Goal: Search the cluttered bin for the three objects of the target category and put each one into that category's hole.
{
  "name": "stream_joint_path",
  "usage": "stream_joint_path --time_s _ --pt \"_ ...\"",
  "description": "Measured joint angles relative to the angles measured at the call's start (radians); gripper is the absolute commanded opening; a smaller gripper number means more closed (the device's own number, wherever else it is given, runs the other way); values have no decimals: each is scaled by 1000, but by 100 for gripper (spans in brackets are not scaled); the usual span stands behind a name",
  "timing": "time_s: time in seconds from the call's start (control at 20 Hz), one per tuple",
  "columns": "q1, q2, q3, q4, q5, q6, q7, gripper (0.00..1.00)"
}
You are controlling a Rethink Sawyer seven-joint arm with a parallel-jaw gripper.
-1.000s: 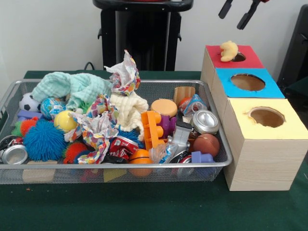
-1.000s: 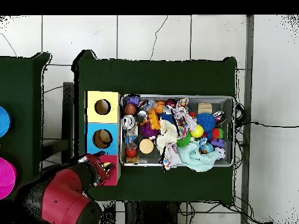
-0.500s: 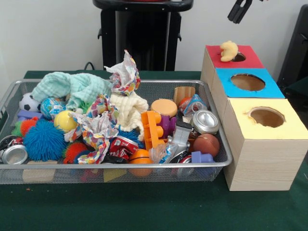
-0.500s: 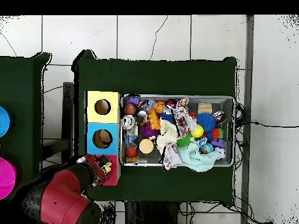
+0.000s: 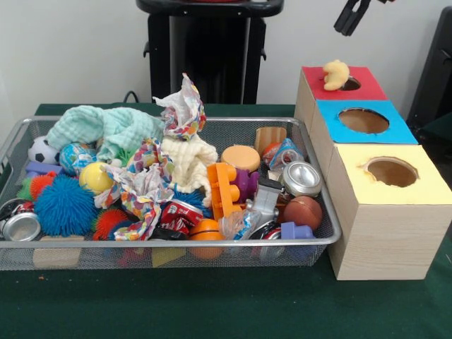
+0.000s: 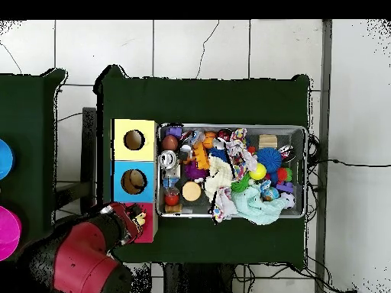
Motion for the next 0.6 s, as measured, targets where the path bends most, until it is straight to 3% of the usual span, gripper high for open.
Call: stream_joint_path --time_s 0.6 --pt "-6 0 65 42 0 0 0 0"
